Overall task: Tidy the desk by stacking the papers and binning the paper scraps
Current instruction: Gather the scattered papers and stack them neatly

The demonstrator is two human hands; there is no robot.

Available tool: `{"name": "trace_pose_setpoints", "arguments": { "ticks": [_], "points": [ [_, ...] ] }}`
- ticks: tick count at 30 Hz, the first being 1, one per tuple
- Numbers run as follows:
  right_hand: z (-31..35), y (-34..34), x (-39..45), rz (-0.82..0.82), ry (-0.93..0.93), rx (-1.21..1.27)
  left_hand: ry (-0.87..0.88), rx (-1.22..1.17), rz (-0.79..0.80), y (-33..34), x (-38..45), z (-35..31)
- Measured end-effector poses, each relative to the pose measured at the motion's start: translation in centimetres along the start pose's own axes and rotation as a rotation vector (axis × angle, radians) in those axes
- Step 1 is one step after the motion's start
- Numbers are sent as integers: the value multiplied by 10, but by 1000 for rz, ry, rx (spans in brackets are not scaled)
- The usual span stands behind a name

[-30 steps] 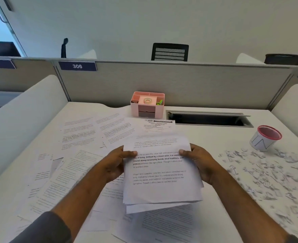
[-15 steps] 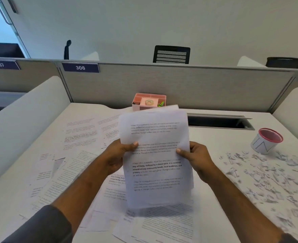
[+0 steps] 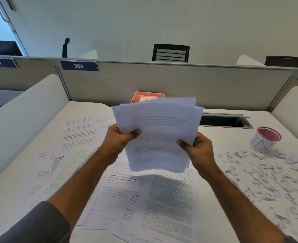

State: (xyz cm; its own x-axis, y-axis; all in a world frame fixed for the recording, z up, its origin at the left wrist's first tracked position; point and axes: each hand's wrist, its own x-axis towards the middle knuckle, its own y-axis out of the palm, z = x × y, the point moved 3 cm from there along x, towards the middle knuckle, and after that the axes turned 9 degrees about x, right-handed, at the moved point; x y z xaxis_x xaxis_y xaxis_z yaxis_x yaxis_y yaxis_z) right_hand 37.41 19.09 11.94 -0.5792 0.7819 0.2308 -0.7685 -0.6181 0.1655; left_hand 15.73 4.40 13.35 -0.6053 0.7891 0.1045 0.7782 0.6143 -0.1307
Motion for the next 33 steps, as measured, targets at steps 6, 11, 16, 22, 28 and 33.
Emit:
{"name": "trace_pose_setpoints", "arguments": {
  "ticks": [6, 11, 16, 22, 28, 33],
  "points": [
    [-15, -6, -9, 7, 90, 9, -93, 25, 101, 10, -5, 21],
    [-23, -8, -17, -3, 127, 0, -57, 7, 35, 17, -20, 36],
    [-29, -12, -22, -5, 156, -20, -78, 0, -100, 11, -19, 43],
    [-33, -14, -25, -16, 182, -20, -105, -61, -58, 3, -19, 39],
    [-38, -20, -23, -152, 267, 42, -248, -19, 144, 7, -36, 62],
    [-50, -22, -35, -49, 425, 15, -352, 0, 61, 8, -51, 86]
  ]
}}
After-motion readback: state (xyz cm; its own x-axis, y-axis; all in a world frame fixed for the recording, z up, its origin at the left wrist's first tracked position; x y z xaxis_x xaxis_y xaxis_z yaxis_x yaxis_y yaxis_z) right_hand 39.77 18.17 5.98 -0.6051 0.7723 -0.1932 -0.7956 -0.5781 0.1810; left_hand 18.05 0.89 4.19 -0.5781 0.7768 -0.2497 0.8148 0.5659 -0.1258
